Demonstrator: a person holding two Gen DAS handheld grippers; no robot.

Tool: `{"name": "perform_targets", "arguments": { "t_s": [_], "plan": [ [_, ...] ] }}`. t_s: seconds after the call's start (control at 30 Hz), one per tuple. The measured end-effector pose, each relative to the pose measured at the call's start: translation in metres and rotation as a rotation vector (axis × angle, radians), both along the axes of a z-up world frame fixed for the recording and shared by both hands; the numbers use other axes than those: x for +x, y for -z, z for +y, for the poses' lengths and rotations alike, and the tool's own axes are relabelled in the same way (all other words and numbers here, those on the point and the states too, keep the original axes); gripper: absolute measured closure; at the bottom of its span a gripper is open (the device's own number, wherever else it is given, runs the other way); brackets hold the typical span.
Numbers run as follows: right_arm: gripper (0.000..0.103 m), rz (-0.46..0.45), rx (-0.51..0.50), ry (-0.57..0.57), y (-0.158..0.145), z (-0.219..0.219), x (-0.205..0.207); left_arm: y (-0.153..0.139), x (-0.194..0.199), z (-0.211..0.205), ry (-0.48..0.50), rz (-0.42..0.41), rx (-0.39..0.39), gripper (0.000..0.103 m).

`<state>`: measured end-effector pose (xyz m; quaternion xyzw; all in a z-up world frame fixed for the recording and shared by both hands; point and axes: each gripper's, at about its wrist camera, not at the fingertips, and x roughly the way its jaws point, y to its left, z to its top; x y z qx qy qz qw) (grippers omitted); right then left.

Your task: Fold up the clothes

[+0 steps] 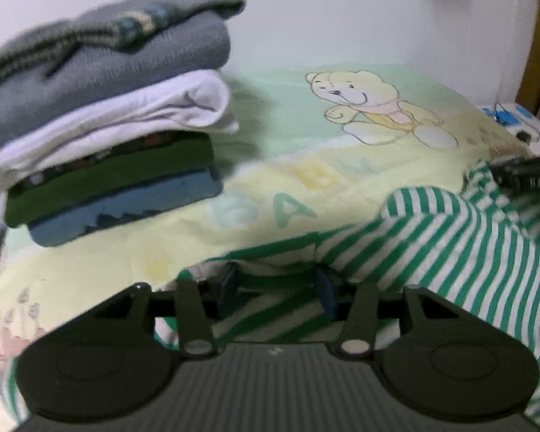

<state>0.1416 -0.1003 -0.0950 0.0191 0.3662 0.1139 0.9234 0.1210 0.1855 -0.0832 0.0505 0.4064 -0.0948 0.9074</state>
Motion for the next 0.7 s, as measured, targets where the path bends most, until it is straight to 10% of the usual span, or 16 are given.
{"name": "perform_targets", "arguments": {
  "t_s": [0.53,0.7],
  "plan": [
    [0.076,0.018,0.036,0.061,-0.027,-0.028,-0.027,-0.017,-0.041,-0.006,0.046,-0.124,0.248,0.038],
    [0.067,0.1,0.094,-0.045,-0.021,-0.022,-0.065,-0.023,-0.077,-0.002,0.076,-0.079,0.155,0.037]
  ]
}}
